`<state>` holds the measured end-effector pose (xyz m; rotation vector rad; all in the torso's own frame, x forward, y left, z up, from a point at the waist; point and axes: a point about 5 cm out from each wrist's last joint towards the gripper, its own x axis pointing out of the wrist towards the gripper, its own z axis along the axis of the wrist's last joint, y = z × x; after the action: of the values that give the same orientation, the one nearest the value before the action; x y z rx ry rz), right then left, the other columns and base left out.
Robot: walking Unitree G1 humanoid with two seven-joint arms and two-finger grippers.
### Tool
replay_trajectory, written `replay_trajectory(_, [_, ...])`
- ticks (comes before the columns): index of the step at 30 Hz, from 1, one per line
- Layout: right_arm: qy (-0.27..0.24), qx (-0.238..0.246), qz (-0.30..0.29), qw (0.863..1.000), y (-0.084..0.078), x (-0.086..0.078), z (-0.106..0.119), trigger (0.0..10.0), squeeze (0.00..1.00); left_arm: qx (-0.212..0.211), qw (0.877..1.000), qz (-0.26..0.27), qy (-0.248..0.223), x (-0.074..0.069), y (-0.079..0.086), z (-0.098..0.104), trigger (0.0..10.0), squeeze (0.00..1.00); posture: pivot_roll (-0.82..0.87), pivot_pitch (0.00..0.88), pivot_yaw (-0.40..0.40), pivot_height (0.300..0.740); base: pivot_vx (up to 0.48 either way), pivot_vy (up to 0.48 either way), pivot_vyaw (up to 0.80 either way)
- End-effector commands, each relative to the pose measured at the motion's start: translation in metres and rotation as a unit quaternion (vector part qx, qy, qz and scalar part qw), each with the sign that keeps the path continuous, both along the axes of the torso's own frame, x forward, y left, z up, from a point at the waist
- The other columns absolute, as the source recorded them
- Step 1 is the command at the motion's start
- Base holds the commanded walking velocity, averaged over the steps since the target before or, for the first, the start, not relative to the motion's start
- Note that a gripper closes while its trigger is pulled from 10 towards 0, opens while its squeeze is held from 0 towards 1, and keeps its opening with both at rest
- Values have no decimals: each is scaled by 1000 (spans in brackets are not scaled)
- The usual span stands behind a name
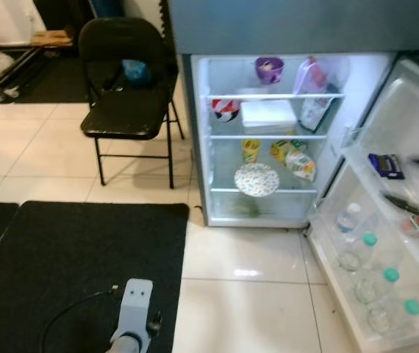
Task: Restocking fridge
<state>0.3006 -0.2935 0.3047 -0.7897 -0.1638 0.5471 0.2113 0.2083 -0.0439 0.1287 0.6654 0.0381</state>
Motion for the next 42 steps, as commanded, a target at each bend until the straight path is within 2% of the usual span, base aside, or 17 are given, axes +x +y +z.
replay_trajectory(1, [-28,7,22,999,6,-7,21,10000,0,0,1000,-5,17,-7,-4,-6,10000,0,-168,164,15,717,0,0,0])
replay_trajectory(5, [-83,7,9,996,2,-13,48,10000,0,-3,1000,-6,16,-6,-7,-6,10000,0,-170,160,11,717,0,0,0])
replay_trajectory(10, [-154,14,-85,984,-26,-12,72,10000,0,-5,1000,-6,16,-5,-9,-6,10000,0,-178,159,7,717,0,0,0])
replay_trajectory(12, [-209,-7,-268,940,-78,-17,79,10000,0,-7,1000,-5,17,-6,-10,-7,10000,0,-181,156,4,717,0,0,0])
replay_trajectory(14, [-209,-7,-268,940,-78,-17,79,10000,0,-7,1000,-5,17,-6,-10,-7,10000,0,-181,156,4,717,0,0,0])
replay_trajectory(15, [-217,-13,-342,914,-101,-25,76,10000,0,-7,1000,-5,17,-6,-10,-7,10000,0,-181,156,4,717,0,0,0])
replay_trajectory(16, [-217,-13,-342,914,-101,-25,76,10000,0,-7,1000,-5,17,-6,-10,-7,10000,0,-181,156,4,717,0,0,0])
replay_trajectory(18, [-215,-21,-463,860,-140,-44,62,10000,0,-8,1000,-4,17,-7,-11,-8,10000,0,-179,153,1,717,0,0,0])
replay_trajectory(19, [-215,-21,-463,860,-140,-44,62,10000,0,-8,1000,-4,17,-7,-11,-8,10000,0,-179,153,1,717,0,0,0])
replay_trajectory(22, [-207,-17,-573,793,-180,-78,43,10000,0,-8,1000,-3,18,-7,-10,-8,10000,0,-187,150,2,717,0,0,0])
replay_trajectory(23, [-207,-17,-573,793,-180,-78,43,10000,0,-8,1000,-3,18,-7,-10,-8,10000,0,-187,150,2,717,0,0,0])
replay_trajectory(25, [-207,-22,-620,756,-197,-97,35,10000,0,-9,1000,-3,18,-7,-11,-8,10000,0,-189,151,3,717,0,0,0])
replay_trajectory(26, [-207,-22,-620,756,-197,-97,35,10000,0,-9,1000,-3,18,-7,-11,-8,10000,0,-189,151,3,717,0,0,0])
replay_trajectory(28, [-201,-31,-667,717,-213,-117,24,10000,0,-9,1000,-5,18,-6,-12,-8,10000,0,-189,151,5,717,0,0,0])
replay_trajectory(31, [-184,-38,-697,692,-223,-131,10,10000,0,-10,1000,-7,18,-6,-12,-8,10000,0,-189,150,5,717,0,0,0])
replay_trajectory(39, [-134,67,-720,678,-230,-141,-44,10000,0,-8,1000,-8,18,-6,-10,-7,10000,0,-189,157,12,717,0,0,0])
replay_trajectory(42, [-106,191,-683,697,-218,-125,-83,10000,0,-7,1000,-10,18,-5,-10,-7,10000,0,-184,161,19,717,0,0,0])
